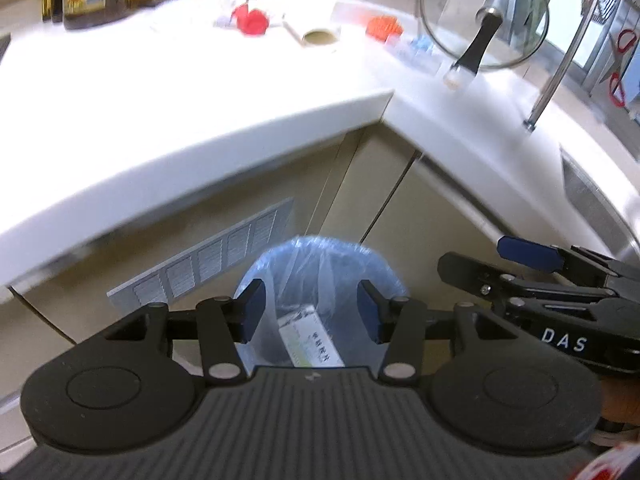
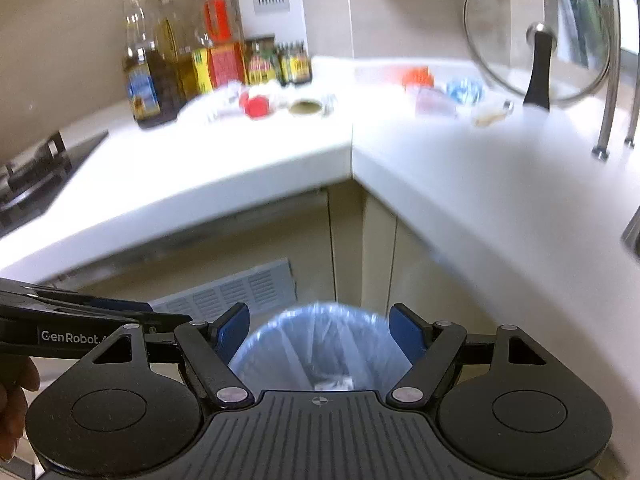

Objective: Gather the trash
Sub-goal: 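Move both open tools back up toward the counter, then grasp the white foam mesh net with the left tool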

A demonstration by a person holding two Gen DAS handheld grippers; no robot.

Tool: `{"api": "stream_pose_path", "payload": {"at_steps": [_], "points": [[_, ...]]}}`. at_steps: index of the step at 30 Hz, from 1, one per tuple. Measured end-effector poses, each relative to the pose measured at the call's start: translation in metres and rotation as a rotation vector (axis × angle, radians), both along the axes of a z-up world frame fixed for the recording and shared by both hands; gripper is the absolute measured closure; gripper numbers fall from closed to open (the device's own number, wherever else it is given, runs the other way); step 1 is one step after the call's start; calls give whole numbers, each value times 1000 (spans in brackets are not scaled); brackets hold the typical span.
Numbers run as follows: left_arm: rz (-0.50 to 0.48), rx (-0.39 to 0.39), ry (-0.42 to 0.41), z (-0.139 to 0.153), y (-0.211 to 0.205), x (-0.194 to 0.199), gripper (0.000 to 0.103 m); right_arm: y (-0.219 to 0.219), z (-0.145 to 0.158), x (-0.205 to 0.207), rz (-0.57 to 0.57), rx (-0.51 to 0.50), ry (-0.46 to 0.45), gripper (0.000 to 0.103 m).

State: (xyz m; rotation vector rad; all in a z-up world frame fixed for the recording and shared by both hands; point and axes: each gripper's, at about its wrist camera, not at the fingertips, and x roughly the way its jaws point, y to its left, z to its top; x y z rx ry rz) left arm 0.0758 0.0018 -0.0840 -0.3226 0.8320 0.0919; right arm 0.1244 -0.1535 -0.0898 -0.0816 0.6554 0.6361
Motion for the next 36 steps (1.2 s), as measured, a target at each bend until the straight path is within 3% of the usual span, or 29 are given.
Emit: {"api": "stream_pose_path", "payload": {"at_steps": [8,17,26,36], "points": [[42,24,-78,44,2,8,56,-16,41,15,-35,54,-62,26],[118,90,-140,78,9,30,53,-32,65,52,-40,111,-101,26],[220,152,-157,92,14,46,50,-28,72,89,32,147,-100,26],[285,253,-136,98,45,63,35,3,77,120,92,156,-102,26]]}}
